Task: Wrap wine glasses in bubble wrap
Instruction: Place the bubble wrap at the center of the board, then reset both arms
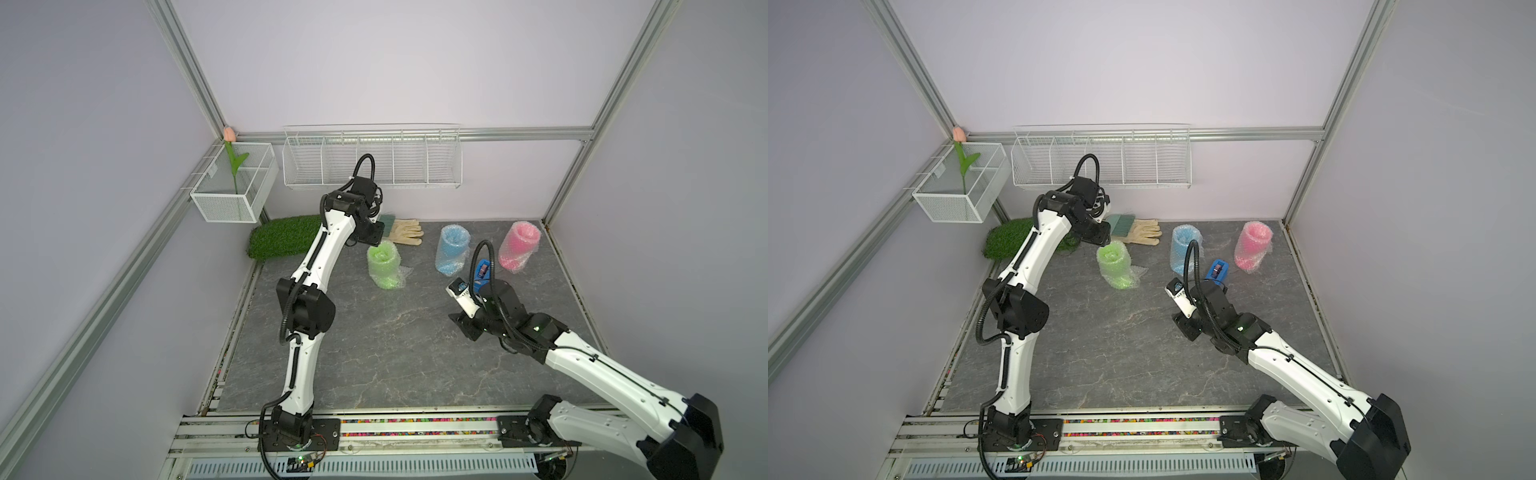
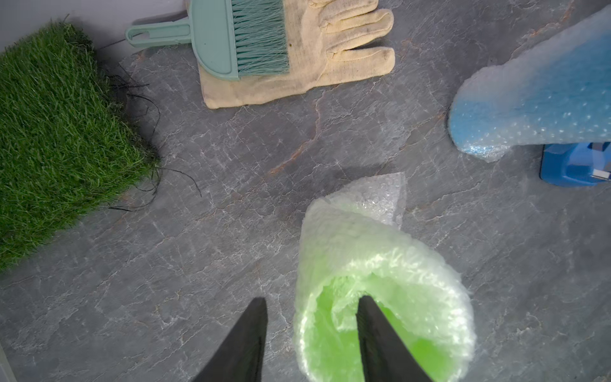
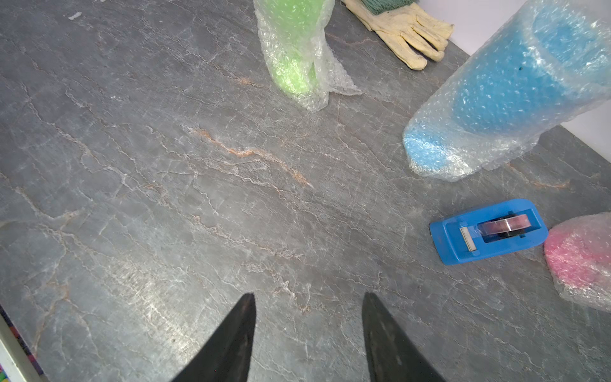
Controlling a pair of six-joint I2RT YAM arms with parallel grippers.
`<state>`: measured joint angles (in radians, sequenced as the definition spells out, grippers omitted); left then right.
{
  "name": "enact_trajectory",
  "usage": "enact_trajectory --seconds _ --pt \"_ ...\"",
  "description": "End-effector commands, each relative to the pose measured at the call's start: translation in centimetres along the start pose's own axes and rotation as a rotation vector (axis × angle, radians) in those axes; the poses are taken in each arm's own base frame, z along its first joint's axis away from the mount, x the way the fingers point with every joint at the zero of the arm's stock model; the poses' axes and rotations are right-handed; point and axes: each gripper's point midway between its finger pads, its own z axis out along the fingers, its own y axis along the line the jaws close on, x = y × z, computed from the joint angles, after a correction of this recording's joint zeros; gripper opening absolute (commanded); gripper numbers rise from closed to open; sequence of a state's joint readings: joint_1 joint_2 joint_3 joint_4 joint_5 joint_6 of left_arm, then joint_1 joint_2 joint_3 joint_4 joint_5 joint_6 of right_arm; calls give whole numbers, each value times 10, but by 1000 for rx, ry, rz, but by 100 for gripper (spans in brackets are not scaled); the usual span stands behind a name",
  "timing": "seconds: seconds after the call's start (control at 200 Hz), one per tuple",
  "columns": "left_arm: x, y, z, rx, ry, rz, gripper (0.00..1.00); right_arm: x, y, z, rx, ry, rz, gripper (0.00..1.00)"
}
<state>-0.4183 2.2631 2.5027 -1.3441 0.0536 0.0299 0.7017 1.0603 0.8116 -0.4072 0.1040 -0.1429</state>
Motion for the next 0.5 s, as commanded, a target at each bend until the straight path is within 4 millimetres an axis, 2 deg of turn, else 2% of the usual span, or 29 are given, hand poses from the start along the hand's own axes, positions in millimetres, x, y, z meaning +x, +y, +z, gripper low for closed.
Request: enact_trajectory --seconds 0.0,0.165,0.27,0.38,0.46,0.485,0.495 --pt "4 -1 -12 1 5 -5 47 -4 -2 0 0 -1 -7 55" --pt "-2 9 -36 -61 -55 -18 51 -2 -17 2 45 3 50 56" --pt "-1 30 -47 -183 -116 -54 71 6 -43 5 94 5 133 57" --pt "9 54 -55 -309 -186 -115 89 16 -82 5 161 -8 243 62" --pt "20 72 -61 -393 -234 -157 100 26 -116 2 254 -25 314 75" --pt "26 77 -60 -412 -243 -173 99 30 -127 1 292 -29 341 82" --pt "27 79 -62 -418 -252 -180 99 31 -131 1 307 -36 352 88"
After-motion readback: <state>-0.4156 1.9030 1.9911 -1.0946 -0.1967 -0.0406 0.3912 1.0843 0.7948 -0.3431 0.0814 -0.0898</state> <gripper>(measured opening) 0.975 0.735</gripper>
